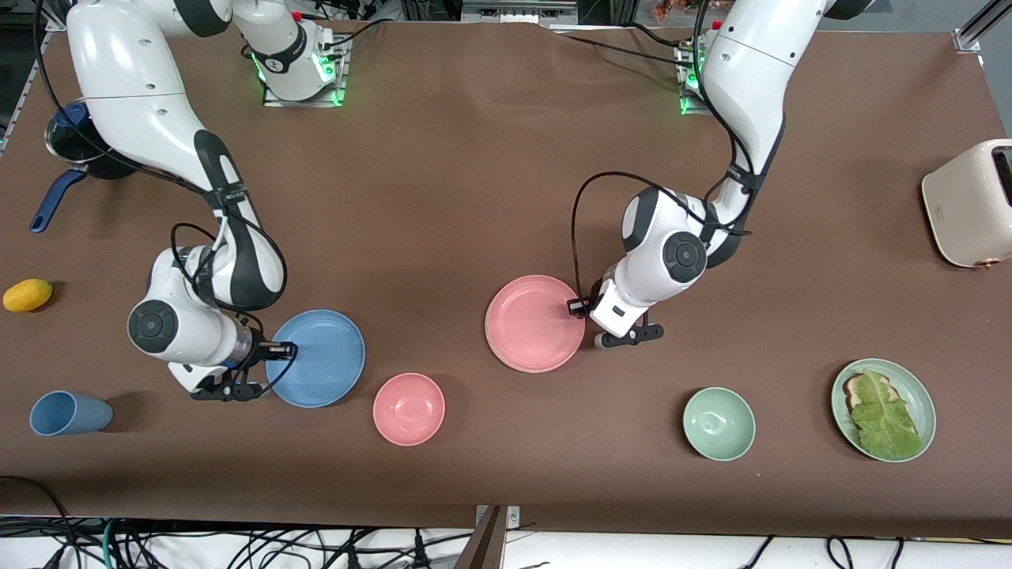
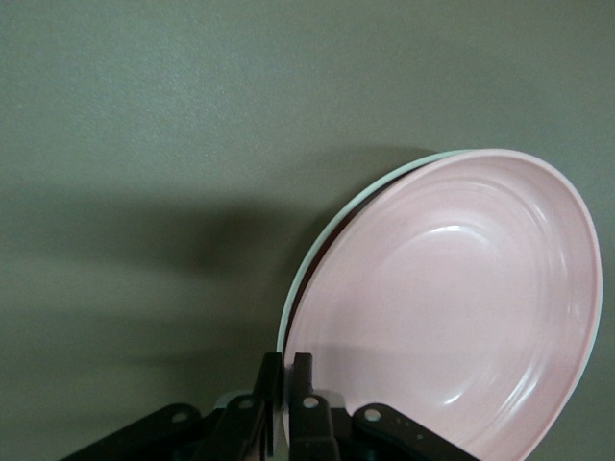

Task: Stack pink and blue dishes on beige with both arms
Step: 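Lower the pink plate onto the beige plate while the right gripper grasps the blue plate, then carry the blue plate onto the pink plate while the left gripper withdraws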

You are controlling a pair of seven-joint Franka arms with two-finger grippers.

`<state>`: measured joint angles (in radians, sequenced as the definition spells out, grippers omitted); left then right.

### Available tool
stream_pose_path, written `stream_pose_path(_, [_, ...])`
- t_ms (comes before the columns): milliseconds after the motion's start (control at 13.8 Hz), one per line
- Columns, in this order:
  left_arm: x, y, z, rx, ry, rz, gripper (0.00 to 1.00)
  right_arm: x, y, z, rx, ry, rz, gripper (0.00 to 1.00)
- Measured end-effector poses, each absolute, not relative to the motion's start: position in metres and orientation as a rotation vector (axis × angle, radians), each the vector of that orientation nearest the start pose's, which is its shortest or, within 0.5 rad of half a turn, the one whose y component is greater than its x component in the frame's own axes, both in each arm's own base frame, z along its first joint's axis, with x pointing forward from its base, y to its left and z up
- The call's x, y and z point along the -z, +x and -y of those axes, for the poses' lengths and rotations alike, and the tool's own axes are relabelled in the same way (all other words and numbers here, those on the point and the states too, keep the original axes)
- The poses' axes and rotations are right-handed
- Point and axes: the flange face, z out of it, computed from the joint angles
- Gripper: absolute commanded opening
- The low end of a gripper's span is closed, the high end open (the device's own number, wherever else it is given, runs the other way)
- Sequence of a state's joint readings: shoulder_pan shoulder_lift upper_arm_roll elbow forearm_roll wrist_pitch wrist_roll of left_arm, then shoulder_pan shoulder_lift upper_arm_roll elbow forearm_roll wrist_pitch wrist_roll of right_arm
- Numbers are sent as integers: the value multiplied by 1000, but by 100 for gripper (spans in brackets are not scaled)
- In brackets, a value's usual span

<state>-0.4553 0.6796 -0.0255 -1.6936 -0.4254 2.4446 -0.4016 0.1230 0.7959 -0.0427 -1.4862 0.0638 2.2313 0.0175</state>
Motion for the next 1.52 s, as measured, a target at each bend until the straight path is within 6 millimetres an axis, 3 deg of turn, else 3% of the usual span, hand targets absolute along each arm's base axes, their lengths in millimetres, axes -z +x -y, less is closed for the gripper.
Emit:
stream_pose_path(72, [-208,608,315,-113,-3413,425,57,-195,708,-64,-81,-3124,54,22])
stream_pose_path(145, [-209,608,315,-112,-3413,428,100,-195,707,-64,-83,-3124,53,20])
stream_pose_path(434, [-222,616,319,-68,-3431,427,100,-194,707,-64,-85,-3124,53,0])
stream_pose_path(724, [-259,622,320,-100,-3447,401,100,-203,710,-65,-65,-3115,53,0])
stream_pose_path(1014, [-307,628,290,-161,-3410,362,100,-208,711,-68,-63,-3114,63,0])
stream_pose_path(1231, [-345,634,262,-187,-3285,215,100,-234,711,-73,-77,-3109,74,0])
stream_pose_path(1521, [-390,642,231,-203,-3187,3,100,-292,704,-88,-117,-3091,111,0])
